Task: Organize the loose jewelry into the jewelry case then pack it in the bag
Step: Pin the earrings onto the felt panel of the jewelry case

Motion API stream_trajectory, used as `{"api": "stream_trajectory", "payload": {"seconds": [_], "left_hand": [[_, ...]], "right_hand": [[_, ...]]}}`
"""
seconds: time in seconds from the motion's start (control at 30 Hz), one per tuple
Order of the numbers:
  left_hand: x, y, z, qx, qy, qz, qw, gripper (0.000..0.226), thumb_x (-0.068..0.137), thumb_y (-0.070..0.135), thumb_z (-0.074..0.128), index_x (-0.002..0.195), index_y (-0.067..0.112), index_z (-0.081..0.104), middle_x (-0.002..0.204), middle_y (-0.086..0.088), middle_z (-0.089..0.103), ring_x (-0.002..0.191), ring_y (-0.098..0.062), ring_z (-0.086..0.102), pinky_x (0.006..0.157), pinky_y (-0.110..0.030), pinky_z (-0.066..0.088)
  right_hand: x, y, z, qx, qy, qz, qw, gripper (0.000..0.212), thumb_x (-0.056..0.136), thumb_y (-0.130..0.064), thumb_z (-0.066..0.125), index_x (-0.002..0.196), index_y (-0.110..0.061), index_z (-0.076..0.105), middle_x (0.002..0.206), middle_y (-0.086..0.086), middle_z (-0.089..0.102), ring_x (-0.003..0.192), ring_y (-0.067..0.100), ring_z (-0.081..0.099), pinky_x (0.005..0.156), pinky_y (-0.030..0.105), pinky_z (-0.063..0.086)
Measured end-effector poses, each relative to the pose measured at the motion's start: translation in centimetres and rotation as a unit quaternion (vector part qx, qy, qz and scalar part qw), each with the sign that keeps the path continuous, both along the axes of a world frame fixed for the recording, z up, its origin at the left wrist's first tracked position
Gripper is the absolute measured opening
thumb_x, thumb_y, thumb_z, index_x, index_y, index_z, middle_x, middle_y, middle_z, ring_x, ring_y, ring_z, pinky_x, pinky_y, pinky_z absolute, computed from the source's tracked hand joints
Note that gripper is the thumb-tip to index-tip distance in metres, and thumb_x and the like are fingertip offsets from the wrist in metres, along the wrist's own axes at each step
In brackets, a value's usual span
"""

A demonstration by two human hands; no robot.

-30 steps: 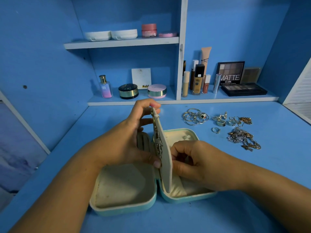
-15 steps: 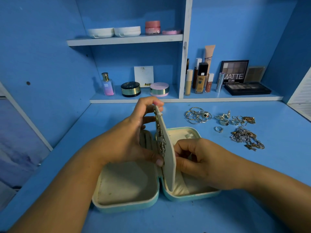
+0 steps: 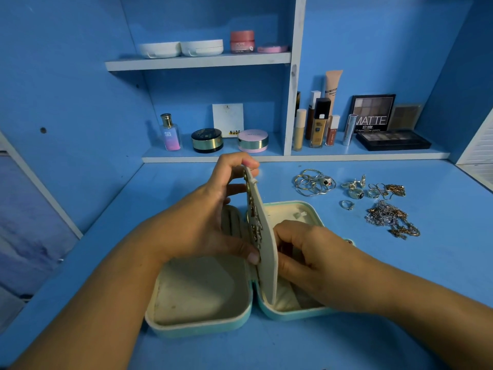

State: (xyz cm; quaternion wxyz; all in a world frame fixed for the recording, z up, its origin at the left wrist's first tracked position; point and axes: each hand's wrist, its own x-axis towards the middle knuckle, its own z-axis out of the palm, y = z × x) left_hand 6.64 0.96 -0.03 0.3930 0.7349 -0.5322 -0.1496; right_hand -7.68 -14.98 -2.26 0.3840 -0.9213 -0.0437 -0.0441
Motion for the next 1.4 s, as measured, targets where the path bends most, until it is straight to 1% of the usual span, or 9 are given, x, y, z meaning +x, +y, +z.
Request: {"api": "stream_trajectory", "payload": {"seconds": [0.27, 0.67, 0.8, 0.9, 0.97, 1.07, 1.17, 1.3, 1.4], "left_hand": [[0.0, 0.0, -0.2, -0.001, 0.006, -0.003, 1.0, 0.103, 0.05, 0.033, 0.09, 0.127, 0.043, 0.022, 0.137, 0.022, 0.034, 0.13, 0.003, 0.041, 0.093, -0.017, 0.046], [0.1, 0.1, -0.3, 0.0, 0.013, 0.0, 1.0, 0.106, 0.053, 0.036, 0.093, 0.132, 0.039, 0.023, 0.139, 0.025, 0.034, 0.127, 0.001, 0.045, 0.093, -0.029, 0.048], [0.1, 0.1, -0.2, 0.006, 0.013, 0.004, 1.0, 0.107, 0.053, 0.034, 0.094, 0.132, 0.048, 0.023, 0.136, 0.028, 0.036, 0.13, 0.004, 0.041, 0.096, -0.029, 0.047], [-0.1, -0.1, -0.2, 0.02, 0.016, 0.006, 1.0, 0.119, 0.054, 0.031, 0.094, 0.138, 0.061, 0.015, 0.141, 0.028, 0.037, 0.133, 0.008, 0.037, 0.103, -0.027, 0.043], [-0.3, -0.3, -0.3, 0.041, 0.006, 0.014, 0.999, 0.125, 0.054, 0.036, 0.092, 0.14, 0.066, 0.005, 0.145, 0.028, 0.036, 0.136, 0.01, 0.032, 0.111, -0.032, 0.036], [-0.2, -0.1, -0.5, 0.079, -0.005, 0.034, 0.996, 0.125, 0.053, 0.05, 0.089, 0.14, 0.068, 0.0, 0.146, 0.034, 0.031, 0.137, 0.013, 0.026, 0.116, -0.035, 0.03], [0.2, 0.2, -0.6, 0.136, -0.046, 0.056, 0.988, 0.122, 0.052, 0.064, 0.082, 0.148, 0.055, 0.007, 0.148, 0.034, 0.028, 0.137, 0.014, 0.024, 0.116, -0.028, 0.028], [0.3, 0.4, -0.7, 0.18, -0.083, 0.07, 0.978, 0.111, 0.054, 0.073, 0.073, 0.149, 0.041, 0.026, 0.144, 0.033, 0.034, 0.132, 0.014, 0.03, 0.114, -0.022, 0.029], [0.3, 0.3, -0.8, 0.193, -0.096, 0.062, 0.974, 0.102, 0.056, 0.077, 0.07, 0.144, 0.039, 0.037, 0.134, 0.033, 0.042, 0.126, 0.013, 0.038, 0.112, -0.022, 0.033]], "right_hand": [[0.2, -1.0, 0.2, -0.054, -0.074, 0.049, 0.995, 0.008, 0.086, -0.021, 0.069, 0.093, -0.021, 0.065, 0.086, -0.015, 0.057, 0.082, 0.006, 0.055, 0.07, 0.011, 0.038], [0.5, -0.5, 0.0, -0.078, -0.068, 0.039, 0.994, 0.005, 0.091, -0.026, 0.063, 0.091, -0.021, 0.064, 0.084, -0.014, 0.056, 0.079, 0.005, 0.053, 0.067, 0.011, 0.037], [0.1, -1.6, 0.9, 0.045, -0.06, 0.008, 0.997, 0.008, 0.09, -0.028, 0.06, 0.094, -0.026, 0.066, 0.086, -0.01, 0.065, 0.076, 0.006, 0.058, 0.068, 0.017, 0.045], [-0.1, -2.5, 1.9, 0.219, -0.074, -0.003, 0.973, 0.032, 0.087, -0.047, 0.052, 0.111, -0.028, 0.06, 0.097, 0.002, 0.067, 0.087, 0.023, 0.064, 0.077, 0.036, 0.052], [-0.2, -2.7, 2.3, 0.231, -0.084, -0.003, 0.969, 0.05, 0.08, -0.061, 0.053, 0.124, -0.037, 0.053, 0.103, 0.006, 0.067, 0.093, 0.026, 0.065, 0.082, 0.045, 0.052], [-0.3, -3.2, 2.7, 0.238, -0.023, -0.005, 0.971, 0.076, 0.072, -0.052, 0.065, 0.141, -0.037, 0.037, 0.112, 0.004, 0.065, 0.102, 0.022, 0.065, 0.092, 0.043, 0.053], [-0.2, -4.7, 2.8, 0.186, 0.052, -0.039, 0.98, 0.093, 0.068, -0.035, 0.075, 0.148, -0.03, 0.027, 0.108, -0.004, 0.068, 0.1, 0.012, 0.067, 0.091, 0.036, 0.054], [0.2, -6.0, 2.8, 0.094, 0.129, -0.047, 0.986, 0.085, 0.071, -0.028, 0.082, 0.142, -0.029, 0.035, 0.1, -0.005, 0.068, 0.093, 0.012, 0.067, 0.088, 0.037, 0.055], [0.3, -6.4, 2.5, 0.071, 0.141, -0.054, 0.986, 0.067, 0.065, -0.033, 0.085, 0.118, -0.046, 0.047, 0.093, -0.009, 0.061, 0.085, 0.012, 0.061, 0.082, 0.03, 0.052]]}}
